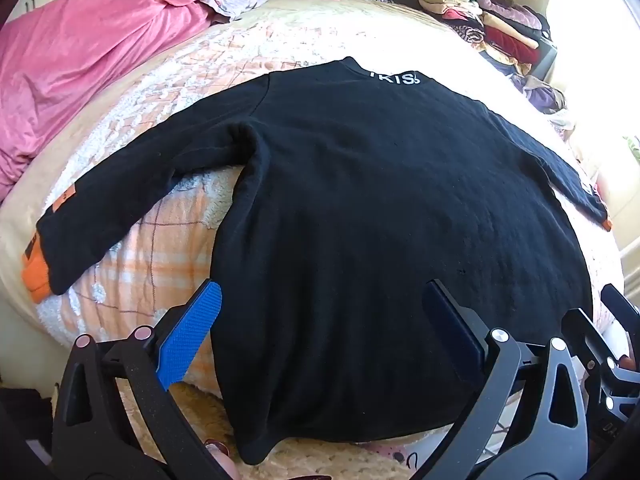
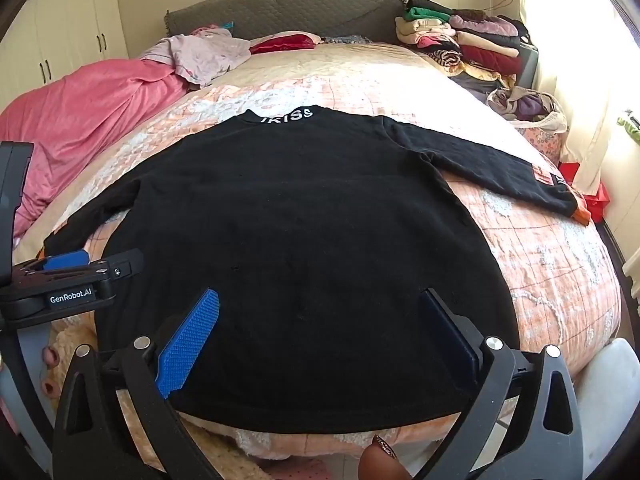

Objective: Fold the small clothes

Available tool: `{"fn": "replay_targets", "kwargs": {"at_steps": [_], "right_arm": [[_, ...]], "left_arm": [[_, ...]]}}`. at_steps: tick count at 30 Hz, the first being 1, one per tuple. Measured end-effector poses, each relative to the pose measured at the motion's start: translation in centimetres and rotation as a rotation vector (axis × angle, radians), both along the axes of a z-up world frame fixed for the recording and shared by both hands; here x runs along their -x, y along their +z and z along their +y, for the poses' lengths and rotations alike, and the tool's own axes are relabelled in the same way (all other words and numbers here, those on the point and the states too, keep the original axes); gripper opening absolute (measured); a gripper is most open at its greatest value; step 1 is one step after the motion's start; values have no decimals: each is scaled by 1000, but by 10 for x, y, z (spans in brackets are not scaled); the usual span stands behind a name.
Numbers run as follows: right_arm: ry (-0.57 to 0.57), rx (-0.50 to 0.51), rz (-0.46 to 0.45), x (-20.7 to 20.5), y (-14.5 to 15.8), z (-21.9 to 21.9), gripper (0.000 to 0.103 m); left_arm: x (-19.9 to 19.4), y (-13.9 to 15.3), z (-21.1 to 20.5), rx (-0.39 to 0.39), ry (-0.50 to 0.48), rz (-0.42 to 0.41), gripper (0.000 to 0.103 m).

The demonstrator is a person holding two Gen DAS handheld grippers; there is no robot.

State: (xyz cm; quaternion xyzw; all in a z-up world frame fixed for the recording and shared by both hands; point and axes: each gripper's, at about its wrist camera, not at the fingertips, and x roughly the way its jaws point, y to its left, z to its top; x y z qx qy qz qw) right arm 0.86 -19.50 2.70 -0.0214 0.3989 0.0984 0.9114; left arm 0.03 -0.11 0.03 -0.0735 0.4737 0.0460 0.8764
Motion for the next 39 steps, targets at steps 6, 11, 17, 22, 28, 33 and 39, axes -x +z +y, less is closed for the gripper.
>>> {"fn": "replay_targets", "kwargs": {"at_steps": [6,11,17,22,28,33,39], "right_arm": [[3,6,8,-4,3,3,99],[7,7,9,-4,3,6,99],[14,7,10,-5,3,8,99],[12,11,6,-6,3,9,99],[6,9,4,-4,3,9,99],[4,6,4,-3,4,6,99],[5,3,3,-2,5,5,99]], "left_arm": [[-1,1,1,0,0,1,95],[-1,2,4,-1,0,-2,95],[-3,3,5,-2,0,0,95],[-4,4,5,-3,1,-2,95],[-3,5,5,-1,-2,-4,95],[-3,6,5,1,-4,-8,95],[-2,6,5,-1,-2,-11,95]]}}
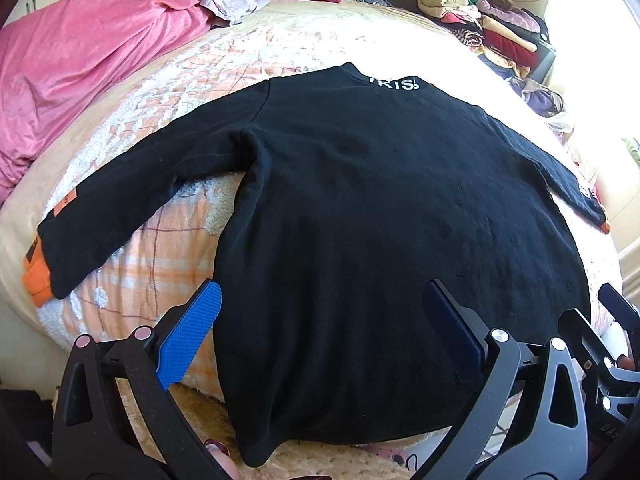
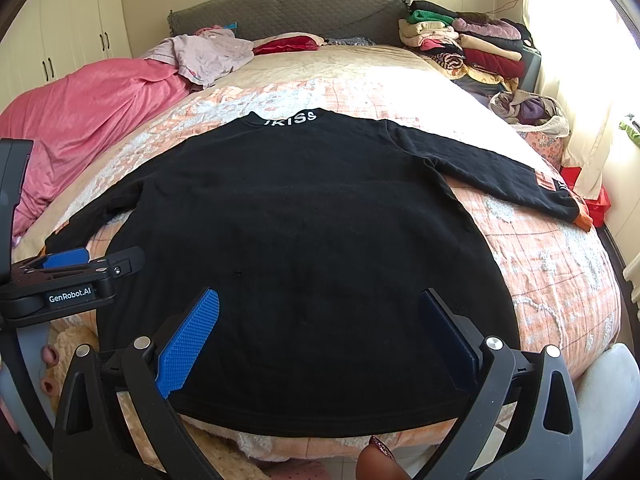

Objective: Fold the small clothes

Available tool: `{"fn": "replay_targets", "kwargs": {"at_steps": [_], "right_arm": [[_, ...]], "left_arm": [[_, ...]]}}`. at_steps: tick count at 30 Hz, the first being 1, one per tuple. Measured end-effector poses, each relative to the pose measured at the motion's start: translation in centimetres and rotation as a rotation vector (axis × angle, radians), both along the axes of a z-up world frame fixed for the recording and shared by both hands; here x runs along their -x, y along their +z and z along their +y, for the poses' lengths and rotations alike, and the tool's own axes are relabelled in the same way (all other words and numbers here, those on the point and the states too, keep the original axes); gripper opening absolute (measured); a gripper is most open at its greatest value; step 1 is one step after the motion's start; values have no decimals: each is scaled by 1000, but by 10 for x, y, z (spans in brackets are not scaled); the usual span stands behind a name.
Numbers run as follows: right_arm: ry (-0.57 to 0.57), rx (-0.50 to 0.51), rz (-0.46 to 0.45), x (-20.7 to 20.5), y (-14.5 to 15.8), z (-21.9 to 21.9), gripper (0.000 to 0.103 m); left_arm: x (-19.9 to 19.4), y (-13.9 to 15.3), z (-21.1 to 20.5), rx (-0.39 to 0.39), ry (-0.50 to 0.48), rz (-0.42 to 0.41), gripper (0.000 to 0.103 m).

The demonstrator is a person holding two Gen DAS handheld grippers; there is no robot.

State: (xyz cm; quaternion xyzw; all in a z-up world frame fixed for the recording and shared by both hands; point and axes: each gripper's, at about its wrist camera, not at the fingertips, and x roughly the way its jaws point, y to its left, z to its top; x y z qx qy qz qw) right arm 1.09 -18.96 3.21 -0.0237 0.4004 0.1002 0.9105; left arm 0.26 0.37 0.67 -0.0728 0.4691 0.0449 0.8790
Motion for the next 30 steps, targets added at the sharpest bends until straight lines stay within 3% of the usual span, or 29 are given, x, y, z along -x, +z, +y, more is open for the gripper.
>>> {"fn": "replay_targets", "kwargs": {"at_steps": [17,30], "right_arm": [[-7,-27,9,-10,-1,-2,99],[-65,-85,40,-56,5,-11,99]], "left_arm": [[-7,-2,-1,-6,0,6,95],[-48,1,13,9,30,23,95]]}}
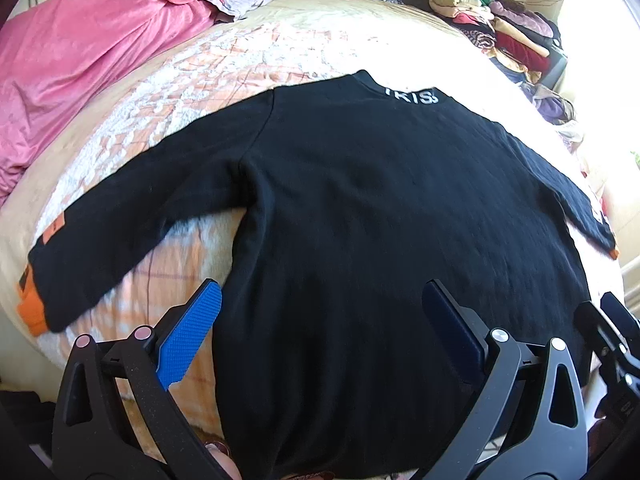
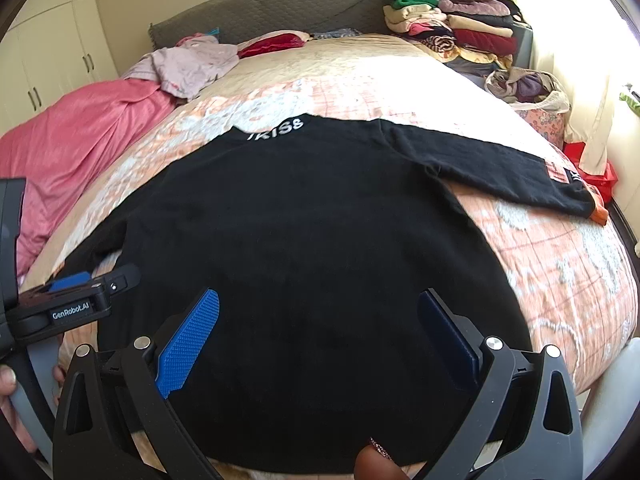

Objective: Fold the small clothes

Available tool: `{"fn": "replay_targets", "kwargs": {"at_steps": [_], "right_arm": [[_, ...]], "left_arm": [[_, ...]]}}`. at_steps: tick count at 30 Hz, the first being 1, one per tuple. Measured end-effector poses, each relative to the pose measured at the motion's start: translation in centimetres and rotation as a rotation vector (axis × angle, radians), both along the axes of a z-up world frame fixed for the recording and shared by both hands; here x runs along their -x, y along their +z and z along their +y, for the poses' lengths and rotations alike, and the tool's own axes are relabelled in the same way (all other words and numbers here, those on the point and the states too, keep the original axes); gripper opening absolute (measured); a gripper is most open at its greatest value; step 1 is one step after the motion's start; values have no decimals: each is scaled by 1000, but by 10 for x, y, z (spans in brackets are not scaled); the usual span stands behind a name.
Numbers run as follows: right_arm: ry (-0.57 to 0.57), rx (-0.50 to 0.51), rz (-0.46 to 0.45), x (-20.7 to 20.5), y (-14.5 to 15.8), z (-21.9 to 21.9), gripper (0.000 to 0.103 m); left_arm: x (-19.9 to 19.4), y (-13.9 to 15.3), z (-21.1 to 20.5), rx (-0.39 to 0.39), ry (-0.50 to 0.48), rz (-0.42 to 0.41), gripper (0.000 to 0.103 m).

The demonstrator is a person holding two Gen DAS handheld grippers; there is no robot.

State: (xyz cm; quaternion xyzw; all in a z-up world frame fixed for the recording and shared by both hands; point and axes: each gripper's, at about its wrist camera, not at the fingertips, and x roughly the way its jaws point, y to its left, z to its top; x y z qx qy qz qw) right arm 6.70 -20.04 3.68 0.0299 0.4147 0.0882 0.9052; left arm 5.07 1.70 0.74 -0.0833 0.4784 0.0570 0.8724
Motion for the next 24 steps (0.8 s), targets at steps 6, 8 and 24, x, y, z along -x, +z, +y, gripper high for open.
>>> {"fn": "replay_targets", "kwargs": {"at_steps": [6,8,24], "right_arm": [[-60,-31,-4,-30,7,-13,99],[-82,-45,-4,-37,9,-20,99],[-289,-120,7,-99,2,-95,99]], "left_arm": [[-23,4,8,10,12,8,95],[-31,5,11,16,12,8,95],[-90,5,8,19,-22,21,95]]}}
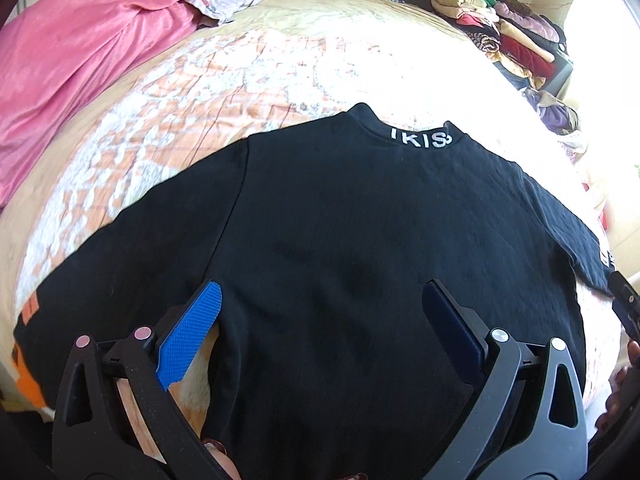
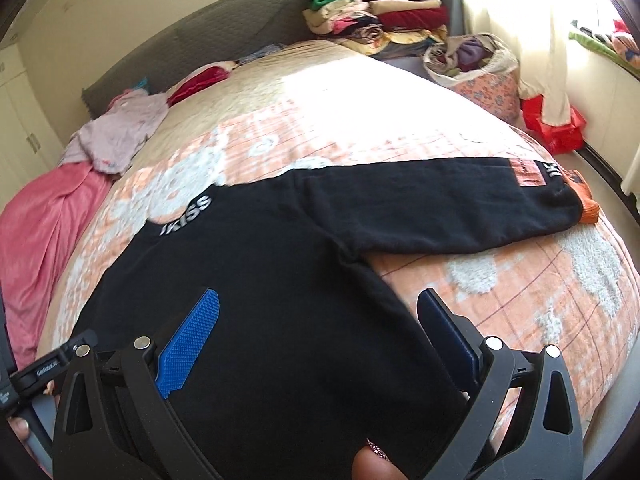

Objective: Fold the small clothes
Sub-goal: 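Grasp the orange cuff of a black sleeve with the right gripper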

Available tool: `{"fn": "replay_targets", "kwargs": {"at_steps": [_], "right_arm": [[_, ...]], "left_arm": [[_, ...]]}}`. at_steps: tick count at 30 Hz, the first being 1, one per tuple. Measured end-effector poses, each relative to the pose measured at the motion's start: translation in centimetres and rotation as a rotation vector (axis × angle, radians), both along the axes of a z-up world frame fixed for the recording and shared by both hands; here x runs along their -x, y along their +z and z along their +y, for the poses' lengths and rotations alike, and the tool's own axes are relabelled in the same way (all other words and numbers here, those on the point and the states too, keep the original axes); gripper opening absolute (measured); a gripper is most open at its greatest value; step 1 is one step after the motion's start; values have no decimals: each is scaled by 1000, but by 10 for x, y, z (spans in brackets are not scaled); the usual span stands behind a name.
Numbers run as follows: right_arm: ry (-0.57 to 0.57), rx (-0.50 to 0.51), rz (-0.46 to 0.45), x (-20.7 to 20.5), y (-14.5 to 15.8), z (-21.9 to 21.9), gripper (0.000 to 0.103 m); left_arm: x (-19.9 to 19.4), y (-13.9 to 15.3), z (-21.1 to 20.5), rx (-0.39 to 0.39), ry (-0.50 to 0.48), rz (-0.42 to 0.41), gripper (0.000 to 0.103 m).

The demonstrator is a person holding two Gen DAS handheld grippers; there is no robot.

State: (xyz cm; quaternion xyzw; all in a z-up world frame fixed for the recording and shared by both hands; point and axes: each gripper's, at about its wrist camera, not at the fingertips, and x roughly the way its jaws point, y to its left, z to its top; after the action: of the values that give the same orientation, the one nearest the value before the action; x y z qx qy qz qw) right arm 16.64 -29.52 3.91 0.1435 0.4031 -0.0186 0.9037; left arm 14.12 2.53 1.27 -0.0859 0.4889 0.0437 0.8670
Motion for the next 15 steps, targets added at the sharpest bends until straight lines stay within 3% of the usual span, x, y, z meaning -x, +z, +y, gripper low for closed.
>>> {"fn": "replay_targets", "kwargs": {"at_steps": [15], "right_arm": [[-416,-46,99,-33,-39,-138,99]], "left_arm": [[-54,5,-20,9,-66,5,95]]}}
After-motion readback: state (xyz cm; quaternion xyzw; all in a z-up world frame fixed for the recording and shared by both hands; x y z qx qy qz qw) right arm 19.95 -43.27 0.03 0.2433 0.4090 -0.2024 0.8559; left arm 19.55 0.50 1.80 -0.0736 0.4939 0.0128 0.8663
